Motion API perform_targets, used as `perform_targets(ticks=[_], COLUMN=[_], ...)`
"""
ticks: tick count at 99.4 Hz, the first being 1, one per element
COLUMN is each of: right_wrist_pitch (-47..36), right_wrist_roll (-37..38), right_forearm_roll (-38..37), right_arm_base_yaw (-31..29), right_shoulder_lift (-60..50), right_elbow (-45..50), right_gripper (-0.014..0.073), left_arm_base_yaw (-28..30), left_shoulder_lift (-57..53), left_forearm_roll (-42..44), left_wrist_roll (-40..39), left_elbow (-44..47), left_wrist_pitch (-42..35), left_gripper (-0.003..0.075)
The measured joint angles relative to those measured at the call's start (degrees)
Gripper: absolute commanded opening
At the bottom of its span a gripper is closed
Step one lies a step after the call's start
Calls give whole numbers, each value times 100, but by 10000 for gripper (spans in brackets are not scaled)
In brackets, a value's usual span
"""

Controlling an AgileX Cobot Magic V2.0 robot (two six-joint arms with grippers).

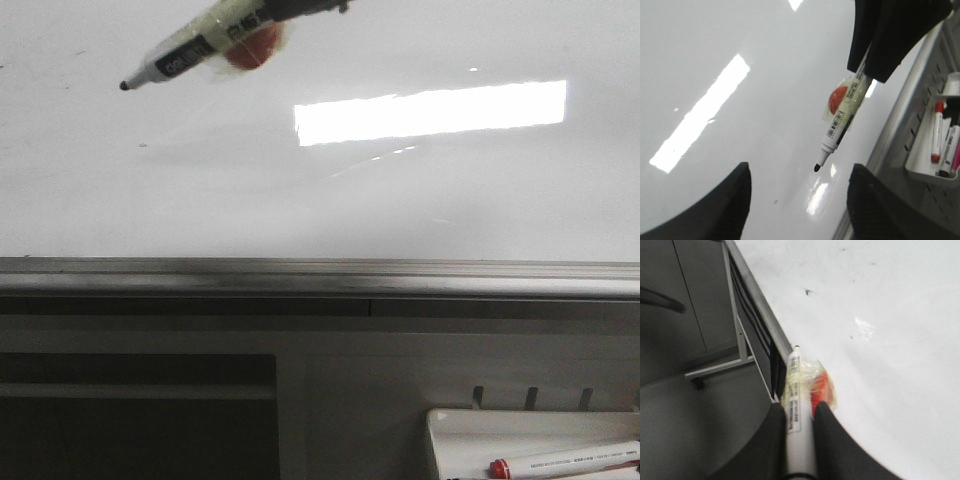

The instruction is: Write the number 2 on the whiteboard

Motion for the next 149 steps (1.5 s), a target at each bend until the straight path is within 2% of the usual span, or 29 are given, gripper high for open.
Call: perform_targets(ticks=[8, 26, 52, 73, 86, 113, 149], right_wrist_pitch=[-18, 11, -16, -139, -349, -359, 178], right_wrist_roll=[35, 212, 241, 252, 252, 252, 252], right_forearm_roll=[12, 12, 1, 1, 1, 1, 1], right_arm_base_yaw=[-102, -491, -637, -637, -637, -721, -1457], right_shoulder_lift=[187, 568, 719, 762, 942, 1428, 1365], right_elbow=[-123, -387, -642, -642, -663, -961, -1299], right_gripper=[-69, -69, -69, -69, -69, -69, -55], left_arm_base_yaw=[123, 708, 2221, 3143, 3271, 3286, 3286], left_shoulder_lift=[-421, -830, -839, -839, -839, -839, -842], left_forearm_roll=[-25, -2, 19, -67, -91, -104, -104], left_wrist_roll=[-38, -524, -1815, -2191, -2227, -2249, -2249], left_elbow=[0, 0, 0, 0, 0, 0, 0], left_wrist_pitch=[196, 324, 383, 181, -60, -147, -160], left_gripper=[235, 217, 191, 76, 50, 50, 50])
